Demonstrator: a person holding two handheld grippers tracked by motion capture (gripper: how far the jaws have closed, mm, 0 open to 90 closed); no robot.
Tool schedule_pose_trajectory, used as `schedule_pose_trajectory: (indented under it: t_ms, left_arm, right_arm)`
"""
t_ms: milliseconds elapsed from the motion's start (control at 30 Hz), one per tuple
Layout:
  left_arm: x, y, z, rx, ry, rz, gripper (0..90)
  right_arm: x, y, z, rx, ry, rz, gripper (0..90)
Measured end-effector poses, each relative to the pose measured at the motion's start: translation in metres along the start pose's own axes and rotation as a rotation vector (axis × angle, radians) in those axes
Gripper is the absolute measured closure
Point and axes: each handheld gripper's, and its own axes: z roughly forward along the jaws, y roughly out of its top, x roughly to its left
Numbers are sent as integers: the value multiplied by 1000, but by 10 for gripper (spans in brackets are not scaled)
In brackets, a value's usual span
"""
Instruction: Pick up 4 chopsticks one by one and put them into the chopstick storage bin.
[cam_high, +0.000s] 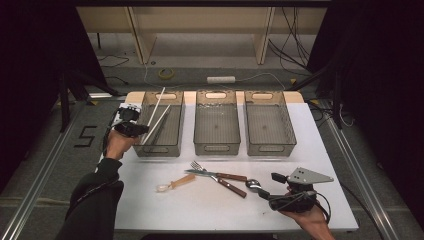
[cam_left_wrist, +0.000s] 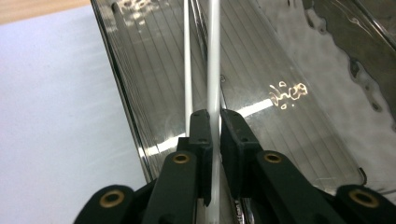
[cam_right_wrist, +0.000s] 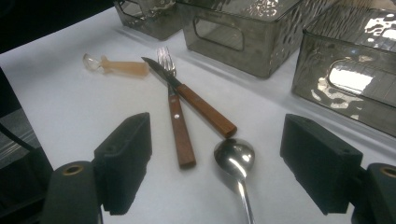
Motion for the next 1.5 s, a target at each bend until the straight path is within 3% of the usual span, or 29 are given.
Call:
schedule_pose_trajectory:
  t_ms: [100,233,333,500,633,667,833,933,1133,1500]
  left_arm:
    - [-3,1,-3,2,21,22,782]
    - [-6,2,-13,-21,-6,-3,712]
    - [-15,2,-24,-22,-37,8,571]
    - [-39,-6,-47,-66,-98,78,444]
    - [-47,-8,-54,-54,-109,100,410]
    - [-50,-9,-60,-73,-130,104,406]
    - [-55,-13,-66,-70,-135,134,365]
    - [-61,-17,-71,-59,-169,160,348]
    - [-74,-22,-73,-41,-186,211,320]
    - [-88,-29,-74,-22,-213,254,273]
  right_arm:
    - [0,0,0,0,-1,1,260]
    - [0,0,-1,-1,-2,2,260]
    - [0,0,-1,-2,-3,2,260]
    - [0,-1,0,0,-5,3,260]
    - [0,0,-1,-3,-5,-2,260]
    - [0,0,-1,-3,-7,-4,260]
    - [0,0,0,1,-6,-5,260]
    - [1,0,-1,-2,-3,-6,260]
    - [1,0,-1,-2,-3,-8,260]
    - [1,0,0,-1,-2,-9,259]
